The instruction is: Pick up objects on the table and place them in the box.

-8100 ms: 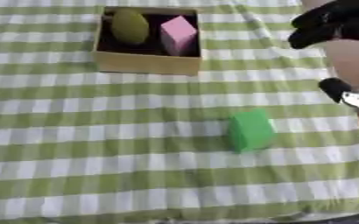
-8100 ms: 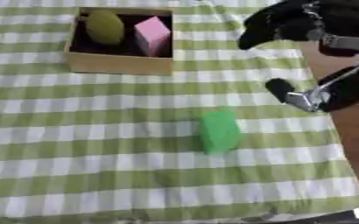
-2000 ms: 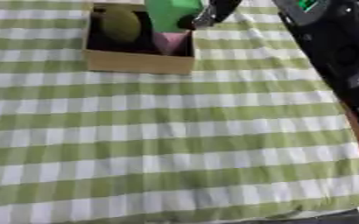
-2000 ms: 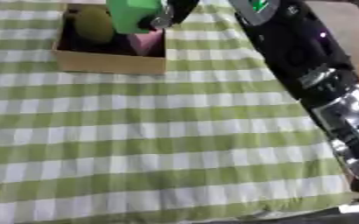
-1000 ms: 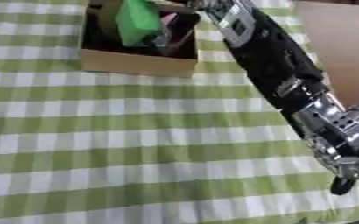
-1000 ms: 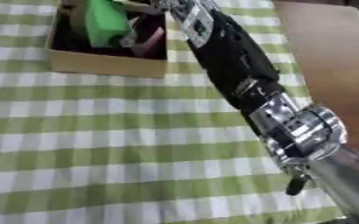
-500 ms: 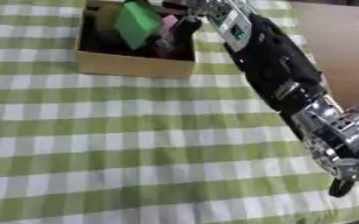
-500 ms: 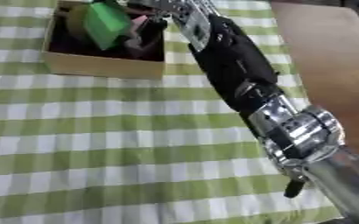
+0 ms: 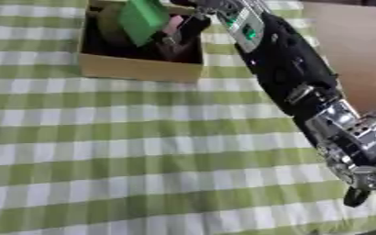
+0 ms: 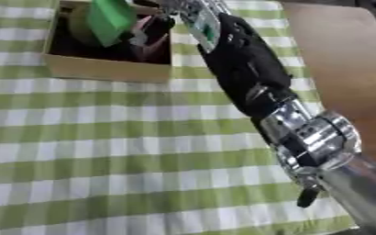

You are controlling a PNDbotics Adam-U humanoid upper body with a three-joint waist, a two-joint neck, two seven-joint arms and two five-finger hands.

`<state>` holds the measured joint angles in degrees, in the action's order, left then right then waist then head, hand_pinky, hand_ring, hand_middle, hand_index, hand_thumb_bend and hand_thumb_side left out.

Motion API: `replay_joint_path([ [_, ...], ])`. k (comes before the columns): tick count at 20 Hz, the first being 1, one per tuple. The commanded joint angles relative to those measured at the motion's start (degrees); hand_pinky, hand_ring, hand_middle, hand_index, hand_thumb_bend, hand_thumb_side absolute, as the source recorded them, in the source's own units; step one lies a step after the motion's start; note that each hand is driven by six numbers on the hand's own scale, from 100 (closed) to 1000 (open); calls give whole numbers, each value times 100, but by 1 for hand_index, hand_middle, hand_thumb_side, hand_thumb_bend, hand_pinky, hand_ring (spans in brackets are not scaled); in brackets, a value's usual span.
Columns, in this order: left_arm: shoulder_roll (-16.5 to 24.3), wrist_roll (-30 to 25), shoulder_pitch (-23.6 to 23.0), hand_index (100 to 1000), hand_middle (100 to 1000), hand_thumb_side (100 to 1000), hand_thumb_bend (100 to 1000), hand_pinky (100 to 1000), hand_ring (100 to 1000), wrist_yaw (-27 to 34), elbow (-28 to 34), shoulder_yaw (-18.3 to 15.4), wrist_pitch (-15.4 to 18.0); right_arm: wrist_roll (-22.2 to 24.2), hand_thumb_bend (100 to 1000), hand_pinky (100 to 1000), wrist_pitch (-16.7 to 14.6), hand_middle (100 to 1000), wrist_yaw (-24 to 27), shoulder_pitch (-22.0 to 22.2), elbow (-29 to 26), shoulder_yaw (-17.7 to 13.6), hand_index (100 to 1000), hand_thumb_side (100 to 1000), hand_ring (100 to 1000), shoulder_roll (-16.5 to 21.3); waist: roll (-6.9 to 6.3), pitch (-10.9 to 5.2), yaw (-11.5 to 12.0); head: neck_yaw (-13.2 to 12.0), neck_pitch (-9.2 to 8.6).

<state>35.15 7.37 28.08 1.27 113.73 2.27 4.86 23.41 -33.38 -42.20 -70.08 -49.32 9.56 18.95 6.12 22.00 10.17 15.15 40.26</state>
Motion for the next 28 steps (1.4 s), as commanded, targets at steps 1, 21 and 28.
replay_joint_path([
  [1,50,-12,29,908,822,585,100,790,849,37,87,-23,2,146,261,993,-7,789,140,-138,-184,-45,938,101,973,113,-62,-193,-12,-14,16],
  [21,17,-25,-16,908,821,584,100,792,849,64,87,-23,-18,579,300,1000,626,789,862,-123,-369,-48,948,341,970,128,-91,-286,-58,-51,107],
  [28,38,-15,-136,908,822,583,100,793,849,52,87,-36,-25,737,100,960,823,754,1947,81,-1170,93,949,100,930,544,-161,-450,-174,-178,249],
])
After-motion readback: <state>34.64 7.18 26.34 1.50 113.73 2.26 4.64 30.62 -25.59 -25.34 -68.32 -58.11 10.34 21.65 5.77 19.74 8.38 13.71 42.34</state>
